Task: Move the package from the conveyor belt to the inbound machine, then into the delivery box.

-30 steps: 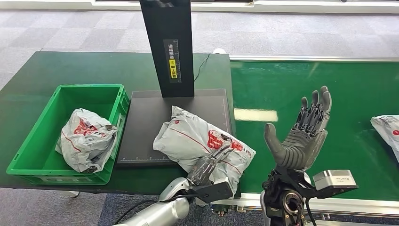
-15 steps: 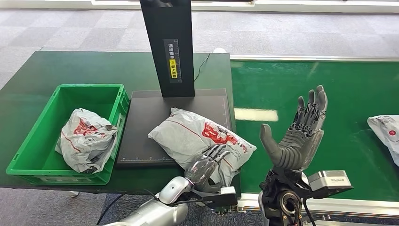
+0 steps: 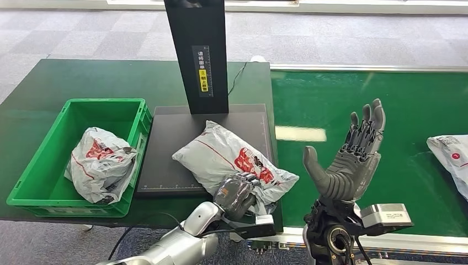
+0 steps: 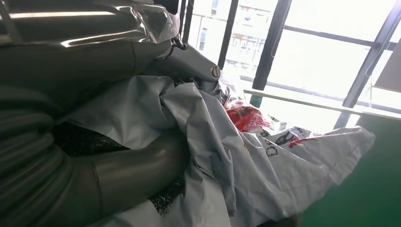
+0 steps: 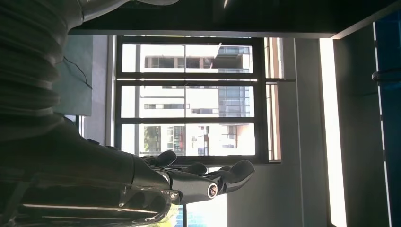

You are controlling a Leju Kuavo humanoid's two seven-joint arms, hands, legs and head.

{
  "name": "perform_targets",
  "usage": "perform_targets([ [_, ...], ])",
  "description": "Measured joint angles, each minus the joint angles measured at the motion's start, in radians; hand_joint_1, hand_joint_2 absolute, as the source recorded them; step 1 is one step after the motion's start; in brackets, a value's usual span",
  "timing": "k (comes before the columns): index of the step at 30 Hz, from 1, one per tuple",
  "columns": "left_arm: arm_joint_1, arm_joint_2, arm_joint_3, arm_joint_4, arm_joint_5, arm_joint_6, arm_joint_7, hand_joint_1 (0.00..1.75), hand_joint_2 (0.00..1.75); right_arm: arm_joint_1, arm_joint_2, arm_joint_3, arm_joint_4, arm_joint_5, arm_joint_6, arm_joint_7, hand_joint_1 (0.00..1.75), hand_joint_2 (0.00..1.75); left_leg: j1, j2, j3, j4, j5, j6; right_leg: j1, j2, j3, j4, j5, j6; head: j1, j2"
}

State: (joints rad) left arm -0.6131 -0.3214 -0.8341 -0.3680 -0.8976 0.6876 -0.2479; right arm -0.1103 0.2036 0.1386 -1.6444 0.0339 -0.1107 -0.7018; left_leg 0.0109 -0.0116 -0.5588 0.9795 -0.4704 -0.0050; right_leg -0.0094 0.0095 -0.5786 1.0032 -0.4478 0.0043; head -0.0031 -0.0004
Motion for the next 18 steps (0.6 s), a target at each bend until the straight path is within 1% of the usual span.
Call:
perform_targets([
  [4,0.003,0.007,0.048,-0.026,0.007,0.015,-0.035,1.75,1.75,0.008,-0.002,0.006,-0.006,0.003,-0.008,0.0,0.0,1.75,0.0,0.0,-0.001,0.0,0.0,0.0,0.0,0.0,-0.001,0.0,0.0,0.0,0.0,0.0],
  [7,0.017,0.016,0.097,-0.069,0.002,0.016,-0.071,1.75,1.75,0.016,-0.003,0.009,-0.013,0.008,-0.016,0.0,0.0,1.75,0.0,0.0,-0.002,0.0,0.0,0.0,0.0,0.0,-0.003,0.0,0.0,0.0,0.0,0.0],
  [9,0.033,0.02,0.146,-0.111,0.004,0.016,-0.126,1.75,1.75,0.023,-0.003,0.011,-0.018,0.011,-0.025,0.0,0.0,1.75,0.0,0.0,-0.003,0.0,0.0,0.0,0.0,0.0,-0.004,0.0,0.0,0.0,0.0,0.0],
  [11,0.05,0.024,0.208,-0.161,0.036,0.016,-0.207,1.75,1.75,0.031,-0.005,0.012,-0.025,0.014,-0.034,0.0,0.0,1.75,0.0,0.0,-0.005,0.0,0.0,0.0,0.0,0.0,-0.006,0.0,0.0,0.0,0.0,0.0],
  [13,0.07,0.027,0.275,-0.219,0.114,0.013,-0.306,1.75,1.75,0.04,-0.007,0.013,-0.031,0.015,-0.046,0.0,0.0,1.75,0.0,0.0,-0.007,0.0,0.0,0.0,0.0,0.0,-0.007,0.0,0.0,0.0,0.0,0.0],
  [15,0.095,0.033,0.335,-0.3,0.228,0.0,-0.392,1.75,1.75,0.051,-0.009,0.014,-0.039,0.016,-0.06,0.0,0.0,1.75,0.0,0.0,-0.008,0.0,0.0,0.0,0.0,0.0,-0.008,0.0,0.0,0.0,0.0,0.0],
  [16,0.111,0.039,0.36,-0.357,0.294,-0.013,-0.42,1.75,1.75,0.057,-0.011,0.014,-0.043,0.017,-0.067,0.0,0.0,1.75,0.0,0.0,-0.008,0.0,0.0,0.0,0.0,0.0,-0.009,0.0,0.0,0.0,0.0,0.0],
  [18,0.144,0.057,0.398,-0.483,0.414,-0.042,-0.442,1.75,1.75,0.071,-0.014,0.014,-0.052,0.017,-0.077,0.0,0.0,1.75,0.0,0.0,-0.01,0.0,0.0,0.0,0.0,0.0,-0.011,0.0,0.0,0.0,0.0,0.0],
])
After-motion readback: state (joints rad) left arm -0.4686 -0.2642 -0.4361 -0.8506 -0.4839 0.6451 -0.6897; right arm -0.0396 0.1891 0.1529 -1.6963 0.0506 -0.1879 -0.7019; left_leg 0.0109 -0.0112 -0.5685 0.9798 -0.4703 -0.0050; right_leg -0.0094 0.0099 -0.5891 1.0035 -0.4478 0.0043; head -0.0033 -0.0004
